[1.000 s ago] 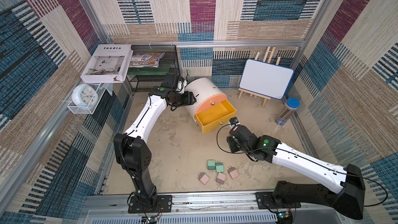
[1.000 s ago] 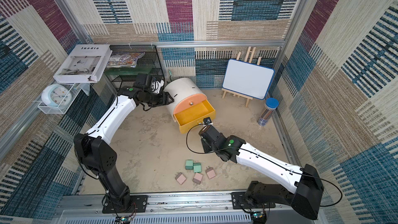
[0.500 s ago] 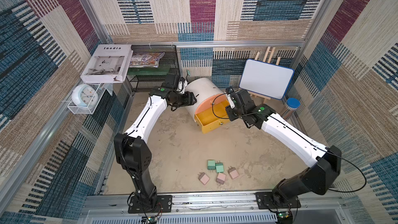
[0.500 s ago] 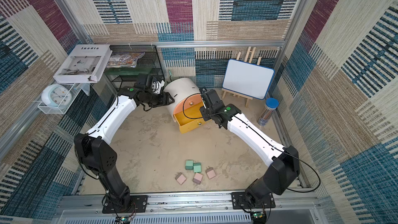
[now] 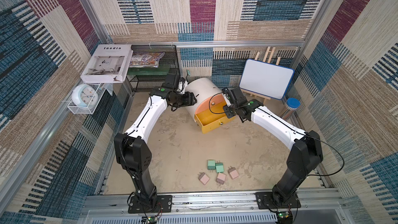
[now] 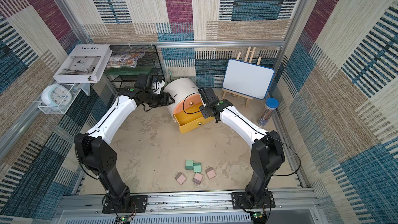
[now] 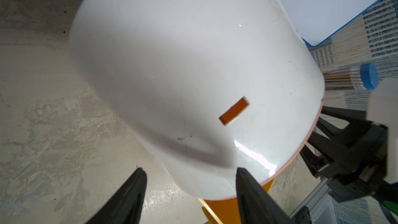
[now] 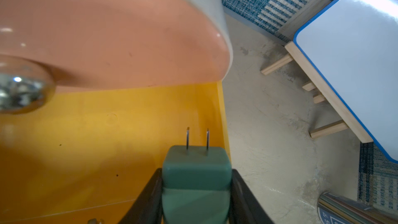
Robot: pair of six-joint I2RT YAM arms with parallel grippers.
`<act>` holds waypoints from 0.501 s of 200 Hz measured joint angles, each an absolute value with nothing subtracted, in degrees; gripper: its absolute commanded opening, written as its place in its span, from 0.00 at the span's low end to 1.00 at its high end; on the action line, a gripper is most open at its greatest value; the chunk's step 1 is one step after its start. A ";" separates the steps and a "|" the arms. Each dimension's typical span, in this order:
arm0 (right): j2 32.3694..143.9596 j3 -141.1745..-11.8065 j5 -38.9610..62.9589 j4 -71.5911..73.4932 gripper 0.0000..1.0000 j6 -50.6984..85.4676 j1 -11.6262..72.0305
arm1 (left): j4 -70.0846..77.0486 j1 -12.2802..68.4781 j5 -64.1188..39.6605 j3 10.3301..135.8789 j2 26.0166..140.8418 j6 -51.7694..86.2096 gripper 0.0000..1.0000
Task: Place the plugs into the drawer by color
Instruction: Place the plug in the drawer.
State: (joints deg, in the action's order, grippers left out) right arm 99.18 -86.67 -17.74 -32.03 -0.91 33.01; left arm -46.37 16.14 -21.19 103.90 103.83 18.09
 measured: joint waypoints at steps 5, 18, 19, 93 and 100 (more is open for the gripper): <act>99.48 -86.65 -17.74 -31.88 0.36 -0.95 32.97 | -46.35 16.14 -21.19 103.90 103.83 18.09 0.70; 100.33 -86.76 -17.74 -31.55 0.37 -1.04 32.93 | -46.37 16.21 -21.19 103.90 103.83 18.09 0.70; 100.40 -86.78 -17.74 -31.57 0.37 -1.06 32.93 | -46.37 16.21 -21.19 103.90 103.83 18.09 0.70; 103.13 -87.85 -18.02 -29.82 0.49 -1.23 32.93 | -46.37 16.23 -21.15 103.88 103.88 18.09 0.70; 103.18 -87.85 -18.06 -29.65 0.50 -1.28 32.93 | -46.37 16.23 -21.15 103.88 103.88 18.06 0.70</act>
State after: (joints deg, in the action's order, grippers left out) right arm 103.18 -87.85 -18.06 -29.65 -1.28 32.93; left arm -46.37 16.23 -21.15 103.88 103.88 18.06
